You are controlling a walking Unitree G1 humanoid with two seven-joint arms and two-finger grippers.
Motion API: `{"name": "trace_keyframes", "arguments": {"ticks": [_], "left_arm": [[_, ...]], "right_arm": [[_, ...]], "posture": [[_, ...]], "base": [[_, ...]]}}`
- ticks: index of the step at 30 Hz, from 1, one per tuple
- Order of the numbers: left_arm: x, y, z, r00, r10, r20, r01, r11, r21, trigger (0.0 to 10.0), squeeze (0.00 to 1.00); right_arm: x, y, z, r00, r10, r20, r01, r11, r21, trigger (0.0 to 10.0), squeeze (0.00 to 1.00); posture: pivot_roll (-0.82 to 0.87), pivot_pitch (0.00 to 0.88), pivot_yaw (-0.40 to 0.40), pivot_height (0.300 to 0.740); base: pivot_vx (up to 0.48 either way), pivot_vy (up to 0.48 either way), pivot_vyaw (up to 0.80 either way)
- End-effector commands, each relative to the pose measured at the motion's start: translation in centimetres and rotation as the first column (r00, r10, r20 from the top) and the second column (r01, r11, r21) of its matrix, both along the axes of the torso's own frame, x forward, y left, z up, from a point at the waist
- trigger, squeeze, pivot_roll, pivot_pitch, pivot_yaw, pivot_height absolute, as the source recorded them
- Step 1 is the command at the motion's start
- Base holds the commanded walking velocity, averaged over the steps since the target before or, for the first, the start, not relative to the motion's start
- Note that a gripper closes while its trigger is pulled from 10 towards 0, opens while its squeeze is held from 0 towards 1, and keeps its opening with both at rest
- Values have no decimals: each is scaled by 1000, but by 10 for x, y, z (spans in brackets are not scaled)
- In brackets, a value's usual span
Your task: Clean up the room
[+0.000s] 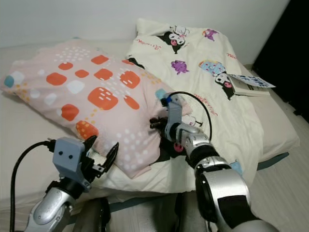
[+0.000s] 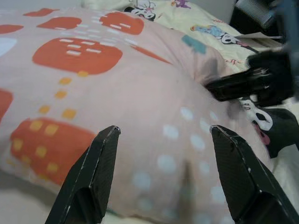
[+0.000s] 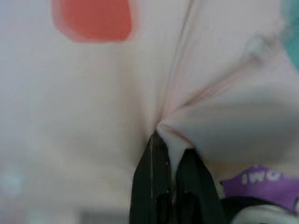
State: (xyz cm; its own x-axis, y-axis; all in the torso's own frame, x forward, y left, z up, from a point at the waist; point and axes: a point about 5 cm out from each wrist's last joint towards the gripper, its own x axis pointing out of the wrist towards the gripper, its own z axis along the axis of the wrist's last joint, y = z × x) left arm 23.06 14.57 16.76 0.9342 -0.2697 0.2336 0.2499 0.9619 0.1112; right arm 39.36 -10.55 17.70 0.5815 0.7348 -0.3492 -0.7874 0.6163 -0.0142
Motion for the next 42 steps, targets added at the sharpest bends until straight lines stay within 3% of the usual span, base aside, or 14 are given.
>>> {"name": "trace_keyframes", "arguments": {"ticks": [1, 3, 5, 7, 8, 10, 13, 21, 25, 26, 28, 29, 38, 42], "left_arm": [[-2, 1, -7, 1000, -3, -24, 4, 1000, 12, 10000, 0], [-1, 1, -7, 1000, -5, -22, 5, 1000, 10, 10000, 0], [-1, 1, -7, 1000, -5, -22, 5, 1000, 10, 10000, 0], [1, 1, -7, 1000, -11, -19, 11, 1000, 10, 10000, 0], [1, 1, -7, 1000, -11, -19, 11, 1000, 10, 10000, 0], [2, 0, -7, 1000, -16, -14, 16, 1000, 13, 10000, 0], [2, 3, -6, 1000, -7, -12, 7, 1000, 17, 10000, 0], [3, 9, -8, 1000, 12, -14, -12, 1000, 27, 10000, 0], [4, 10, -9, 1000, 22, -16, -22, 999, 31, 10000, 0], [5, 12, -10, 999, 36, -16, -36, 999, 38, 10000, 0], [7, 14, -9, 998, 58, -13, -57, 998, 39, 10000, 0], [9, 15, -9, 997, 73, -12, -72, 996, 47, 10000, 0], [8, 20, -8, 995, 94, -7, -94, 994, 51, 10000, 0], [10, 27, -5, 987, 157, 18, -158, 986, 51, 10000, 0]], "right_arm": [[-12, -1, -17, 983, 162, -88, -171, 979, -112, 0, 0], [-27, -17, -10, 923, 362, -131, -384, 895, -227, 0, 0], [-27, -17, -10, 923, 362, -131, -384, 895, -227, 0, 0], [-42, -25, -4, 873, 457, -168, -487, 834, -258, 0, 0], [-42, -25, -4, 873, 457, -168, -487, 834, -258, 0, 0], [-62, -33, 1, 813, 541, -215, -581, 774, -252, 0, 0], [-80, -39, 10, 762, 596, -252, -645, 732, -217, 0, 0], [-114, -33, 49, 662, 696, -277, -722, 692, 11, 0, 0], [-121, -31, 50, 651, 705, -280, -730, 683, 23, 0, 0], [-119, -30, 46, 674, 692, -258, -717, 697, -8, 0, 0], [-114, -28, 36, 736, 644, -208, -669, 738, -85, 824, 0], [-111, -29, 33, 761, 623, -183, -646, 753, -124, 10000, 0], [-120, -24, 33, 770, 610, -188, -631, 771, -84, 10000, 0], [-117, -15, 44, 817, 568, -95, -573, 818, -38, 10000, 0]], "posture": [[48, 236, -82, 581], [36, 225, -75, 581], [36, 225, -75, 581], [33, 223, -74, 581], [33, 223, -74, 581], [33, 222, -73, 581], [32, 223, -73, 581], [28, 222, -74, 581], [24, 222, -71, 581], [23, 224, -70, 581], [25, 223, -69, 581], [28, 226, -69, 581], [34, 229, -64, 581], [35, 230, -62, 581]], "base": [[0, 0, 0], [0, 0, 0], [0, 0, 0], [0, 0, 0], [0, 0, 0], [0, 0, 0], [0, 0, 0], [0, 0, 0], [0, 0, 0], [0, 0, 0], [0, 0, 0], [0, 0, 0], [0, 0, 0], [0, 0, 0]]}}
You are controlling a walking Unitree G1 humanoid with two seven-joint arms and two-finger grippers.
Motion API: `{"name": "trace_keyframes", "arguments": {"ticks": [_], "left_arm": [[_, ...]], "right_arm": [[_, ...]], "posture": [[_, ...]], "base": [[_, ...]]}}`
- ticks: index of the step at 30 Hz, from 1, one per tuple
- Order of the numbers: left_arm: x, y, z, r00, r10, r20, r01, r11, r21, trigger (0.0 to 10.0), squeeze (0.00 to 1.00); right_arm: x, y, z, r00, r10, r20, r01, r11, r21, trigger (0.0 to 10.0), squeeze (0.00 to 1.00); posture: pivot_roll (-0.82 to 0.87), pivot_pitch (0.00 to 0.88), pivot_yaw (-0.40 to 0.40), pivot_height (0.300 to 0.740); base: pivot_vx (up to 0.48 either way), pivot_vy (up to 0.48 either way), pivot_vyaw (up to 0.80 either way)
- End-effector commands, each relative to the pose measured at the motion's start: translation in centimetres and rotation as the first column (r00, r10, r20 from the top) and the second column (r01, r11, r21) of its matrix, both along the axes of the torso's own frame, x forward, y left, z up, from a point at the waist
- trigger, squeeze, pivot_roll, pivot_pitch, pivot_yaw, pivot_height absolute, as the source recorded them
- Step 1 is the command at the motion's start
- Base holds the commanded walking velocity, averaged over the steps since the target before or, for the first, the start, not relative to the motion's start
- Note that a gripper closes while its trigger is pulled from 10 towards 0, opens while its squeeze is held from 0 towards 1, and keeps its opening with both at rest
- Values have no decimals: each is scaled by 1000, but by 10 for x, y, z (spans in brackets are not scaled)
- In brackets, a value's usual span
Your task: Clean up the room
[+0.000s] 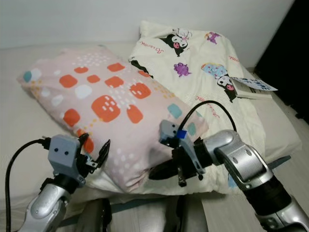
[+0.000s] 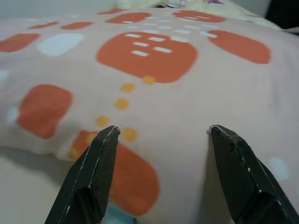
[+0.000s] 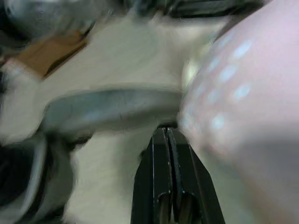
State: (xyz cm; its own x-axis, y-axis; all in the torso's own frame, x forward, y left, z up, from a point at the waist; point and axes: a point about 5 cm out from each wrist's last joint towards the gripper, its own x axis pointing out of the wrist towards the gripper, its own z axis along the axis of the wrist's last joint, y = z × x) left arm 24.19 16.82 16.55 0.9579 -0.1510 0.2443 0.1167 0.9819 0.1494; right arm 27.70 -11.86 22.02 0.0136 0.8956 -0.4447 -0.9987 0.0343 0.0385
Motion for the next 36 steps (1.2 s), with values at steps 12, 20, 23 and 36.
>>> {"name": "trace_keyframes", "arguments": {"ticks": [12, 20, 23, 36], "left_arm": [[11, 41, -22, 953, 235, -190, -261, 958, -121, 10000, 0], [20, 55, -31, 928, 228, -294, -309, 913, -267, 10000, 0], [21, 55, -28, 935, 218, -279, -297, 913, -279, 10000, 0], [6, 34, 33, 997, -82, 7, 82, 964, -251, 10000, 0]], "right_arm": [[85, -31, 20, 714, -696, 74, 625, 682, 379, 10000, 1000], [107, -65, 4, 517, -841, -158, 781, 388, 489, 10000, 1000], [110, -74, 0, 479, -858, -183, 799, 339, 497, 10000, 1000], [114, -117, -48, 206, -911, -357, 942, 86, 325, 10000, 1000]], "posture": [[34, 245, -52, 581], [42, 250, -45, 581], [45, 252, -43, 581], [117, 301, -28, 581]], "base": [[0, 0, 0], [0, 0, 0], [0, 0, 0], [0, 0, 0]]}}
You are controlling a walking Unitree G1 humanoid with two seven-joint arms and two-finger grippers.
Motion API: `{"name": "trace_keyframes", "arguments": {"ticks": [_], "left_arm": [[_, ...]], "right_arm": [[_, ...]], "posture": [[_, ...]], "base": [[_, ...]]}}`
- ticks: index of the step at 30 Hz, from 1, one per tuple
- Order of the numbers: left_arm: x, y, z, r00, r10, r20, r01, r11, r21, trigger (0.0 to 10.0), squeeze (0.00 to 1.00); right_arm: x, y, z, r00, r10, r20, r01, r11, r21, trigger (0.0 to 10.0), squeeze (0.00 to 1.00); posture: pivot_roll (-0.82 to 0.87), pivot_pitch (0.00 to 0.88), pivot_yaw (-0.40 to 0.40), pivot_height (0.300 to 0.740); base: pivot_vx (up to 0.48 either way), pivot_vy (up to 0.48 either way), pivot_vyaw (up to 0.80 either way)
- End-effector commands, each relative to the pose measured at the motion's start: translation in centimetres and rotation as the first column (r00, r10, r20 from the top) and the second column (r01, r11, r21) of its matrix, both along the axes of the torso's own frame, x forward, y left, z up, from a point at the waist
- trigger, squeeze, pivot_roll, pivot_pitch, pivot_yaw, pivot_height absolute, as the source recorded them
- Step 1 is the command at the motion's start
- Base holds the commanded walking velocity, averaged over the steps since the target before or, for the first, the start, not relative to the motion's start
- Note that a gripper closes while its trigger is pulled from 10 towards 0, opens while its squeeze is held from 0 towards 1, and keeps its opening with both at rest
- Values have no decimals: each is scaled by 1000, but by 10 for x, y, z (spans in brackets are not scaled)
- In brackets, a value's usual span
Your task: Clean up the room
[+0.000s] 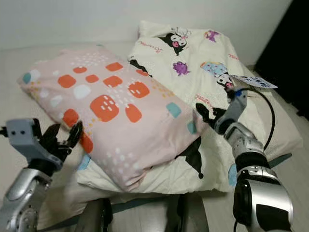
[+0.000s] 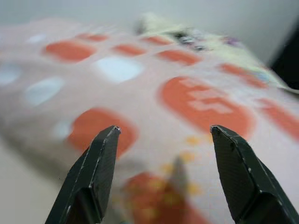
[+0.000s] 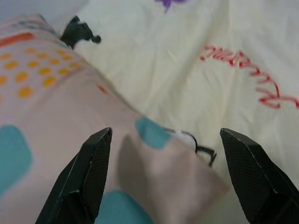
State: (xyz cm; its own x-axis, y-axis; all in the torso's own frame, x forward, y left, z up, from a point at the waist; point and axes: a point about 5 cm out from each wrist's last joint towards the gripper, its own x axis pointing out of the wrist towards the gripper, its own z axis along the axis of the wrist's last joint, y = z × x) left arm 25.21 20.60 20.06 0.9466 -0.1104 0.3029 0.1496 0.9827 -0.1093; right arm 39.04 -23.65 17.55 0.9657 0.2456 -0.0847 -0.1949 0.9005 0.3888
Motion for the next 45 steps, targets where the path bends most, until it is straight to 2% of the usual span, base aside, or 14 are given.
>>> {"name": "trace_keyframes", "arguments": {"ticks": [1, 5, 6, 7, 8, 15, 19, 23, 26, 29, 37, 38, 39, 45], "left_arm": [[-8, -10, 0, 994, -104, -20, 105, 994, 30, 10000, 0], [-18, -25, 3, 978, -206, -24, 207, 975, 75, 10000, 0], [-27, -38, 3, 962, -271, -36, 273, 955, 111, 10000, 0], [-27, -38, 3, 962, -271, -36, 273, 955, 111, 10000, 0], [-30, -45, 2, 954, -296, -42, 299, 947, 122, 10000, 0], [-36, -54, 1, 949, -313, -48, 316, 938, 144, 10000, 0], [-38, -54, 2, 947, -317, -54, 321, 935, 150, 10000, 0], [-37, -49, 6, 956, -290, -53, 295, 940, 174, 10000, 0], [-36, -48, 6, 958, -282, -50, 287, 942, 177, 10000, 0], [-33, -47, 7, 965, -260, -40, 263, 945, 192, 10000, 0], [-30, -47, 7, 969, -244, -34, 245, 947, 206, 10000, 0], [-29, -47, 7, 970, -241, -33, 242, 948, 208, 10000, 0], [-29, -48, 7, 970, -240, -32, 242, 948, 208, 10000, 0], [-27, -48, 7, 972, -234, -30, 235, 950, 203, 10000, 0]], "right_arm": [[-1, 4, -8, 999, 12, -46, -12, 1000, 8, 10000, 1000], [-1, 9, -17, 996, 21, -84, -23, 999, -29, 10000, 1000], [-2, 13, -22, 995, 27, -101, -32, 998, -53, 10000, 325], [-2, 13, -22, 995, 27, -101, -32, 998, -53, 10000, 325], [-2, 15, -24, 994, 19, -104, -25, 998, -61, 10000, 0], [0, 20, -25, 995, -1, -100, -3, 999, -39, 10000, 0], [3, 30, -23, 997, 9, -81, -4, 998, 57, 10000, 0], [5, 56, -22, 994, 103, -44, -92, 975, 203, 10000, 0], [5, 59, -21, 993, 116, -36, -104, 966, 235, 10000, 0], [3, 66, -26, 990, 134, -36, -113, 932, 343, 10000, 0], [-1, 71, -35, 985, 164, -56, -135, 930, 342, 10000, 0], [-1, 73, -36, 984, 171, -56, -142, 930, 339, 9725, 0], [-2, 74, -37, 983, 175, -56, -146, 930, 338, 0, 0], [-2, 74, -38, 983, 177, -50, -150, 929, 337, 0, 0]], "posture": [[117, 301, -28, 581], [142, 317, -30, 581], [160, 326, -34, 581], [160, 326, -34, 581], [171, 332, -36, 581], [187, 340, -38, 581], [198, 345, -38, 581], [205, 336, -33, 581], [206, 335, -30, 581], [201, 322, -20, 581], [197, 313, -17, 581], [194, 306, -16, 581], [191, 301, -14, 581], [184, 295, -15, 581]], "base": [[0, 0, 0], [0, 0, 0], [0, 0, 0], [0, 0, 0], [0, 0, 0], [0, 0, 0], [0, 0, 0], [0, 0, 0], [0, 0, 0], [0, 0, 0], [0, 0, 0], [0, 0, 0], [0, 0, 0], [0, 0, 0]]}}
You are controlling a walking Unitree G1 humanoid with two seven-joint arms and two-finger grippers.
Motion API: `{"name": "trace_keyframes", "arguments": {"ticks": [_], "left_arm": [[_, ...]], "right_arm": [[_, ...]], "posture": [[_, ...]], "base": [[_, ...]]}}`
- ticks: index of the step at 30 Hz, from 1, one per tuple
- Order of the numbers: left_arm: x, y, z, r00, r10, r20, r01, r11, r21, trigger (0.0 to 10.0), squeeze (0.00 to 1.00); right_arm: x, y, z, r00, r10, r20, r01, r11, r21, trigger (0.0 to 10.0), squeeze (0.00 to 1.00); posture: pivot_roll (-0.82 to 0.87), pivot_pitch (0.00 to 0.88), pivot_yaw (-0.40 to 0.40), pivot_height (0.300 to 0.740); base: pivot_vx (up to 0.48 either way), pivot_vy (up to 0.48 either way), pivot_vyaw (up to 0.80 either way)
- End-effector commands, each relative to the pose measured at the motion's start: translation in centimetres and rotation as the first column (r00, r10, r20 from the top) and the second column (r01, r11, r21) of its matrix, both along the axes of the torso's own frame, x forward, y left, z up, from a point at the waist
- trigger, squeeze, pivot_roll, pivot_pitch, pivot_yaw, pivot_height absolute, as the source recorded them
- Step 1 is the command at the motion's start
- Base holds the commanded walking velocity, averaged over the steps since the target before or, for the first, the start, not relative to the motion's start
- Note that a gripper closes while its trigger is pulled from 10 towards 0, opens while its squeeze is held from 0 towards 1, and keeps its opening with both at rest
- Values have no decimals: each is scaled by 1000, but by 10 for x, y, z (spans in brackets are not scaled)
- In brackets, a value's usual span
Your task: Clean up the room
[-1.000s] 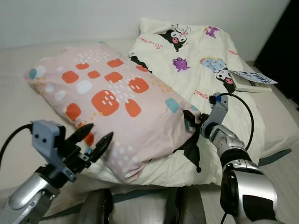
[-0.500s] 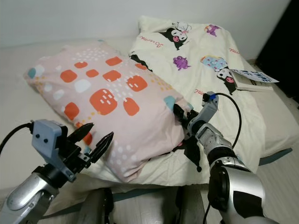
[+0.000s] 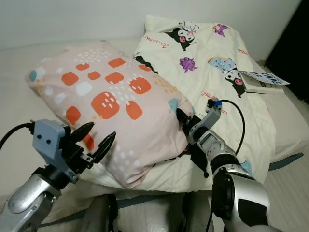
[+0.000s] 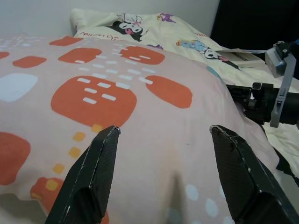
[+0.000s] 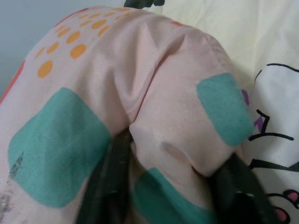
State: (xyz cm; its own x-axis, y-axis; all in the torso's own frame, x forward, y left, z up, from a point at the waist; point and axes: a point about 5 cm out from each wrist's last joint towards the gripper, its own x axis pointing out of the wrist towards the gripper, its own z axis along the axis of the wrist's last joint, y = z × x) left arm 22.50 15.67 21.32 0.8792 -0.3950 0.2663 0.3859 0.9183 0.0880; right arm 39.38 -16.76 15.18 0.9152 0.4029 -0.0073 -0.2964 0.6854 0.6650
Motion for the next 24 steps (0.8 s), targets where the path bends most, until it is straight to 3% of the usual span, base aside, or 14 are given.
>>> {"name": "trace_keyframes", "arguments": {"ticks": [1, 12, 13, 14, 15, 20, 22, 23, 24], "left_arm": [[1, 1, -5, 1000, 2, -17, -1, 1000, 11, 10000, 0], [3, -5, -7, 1000, -12, -16, 12, 1000, 10, 10000, 0], [4, -3, -9, 1000, -2, -17, 2, 1000, 11, 10000, 0], [4, -3, -9, 1000, -2, -17, 2, 1000, 11, 10000, 0], [6, -2, -11, 1000, 6, -17, -6, 1000, 12, 10000, 0], [7, -2, -14, 1000, 8, -21, -8, 1000, 14, 10000, 0], [7, -4, -19, 1000, 2, -25, -1, 1000, 30, 10000, 0], [7, -4, -19, 1000, 2, -25, -1, 1000, 30, 10000, 0], [8, -4, -20, 1000, 6, -27, -5, 1000, 29, 10000, 0]], "right_arm": [[-6, 3, -15, 999, 16, -44, -17, 1000, -12, 0, 0], [-3, -6, -9, 999, -17, -28, 16, 999, -45, 0, 0], [-2, -12, -9, 998, -42, -42, 33, 980, -197, 0, 0], [-2, -12, -9, 998, -42, -42, 33, 980, -197, 0, 0], [-1, -16, -9, 998, -39, -42, 21, 927, -376, 0, 0], [0, -20, -1, 1000, 22, -18, -27, 882, -471, 0, 0], [0, -25, 7, 993, 118, -7, -102, 827, -552, 0, 0], [0, -25, 7, 993, 118, -7, -102, 827, -552, 0, 0], [-1, -27, 10, 984, 175, -9, -146, 789, -596, 0, 0]], "posture": [[179, 292, -15, 581], [162, 289, -21, 581], [142, 279, -31, 581], [142, 279, -31, 581], [130, 273, -36, 581], [104, 257, -45, 581], [84, 243, -50, 581], [84, 243, -50, 581], [84, 243, -50, 581]], "base": [[0, 0, 0], [0, 0, 0], [0, 0, 0], [0, 0, 0], [0, 0, 0], [0, 0, 0], [0, 0, 0], [0, 0, 0], [0, 0, 0]]}}
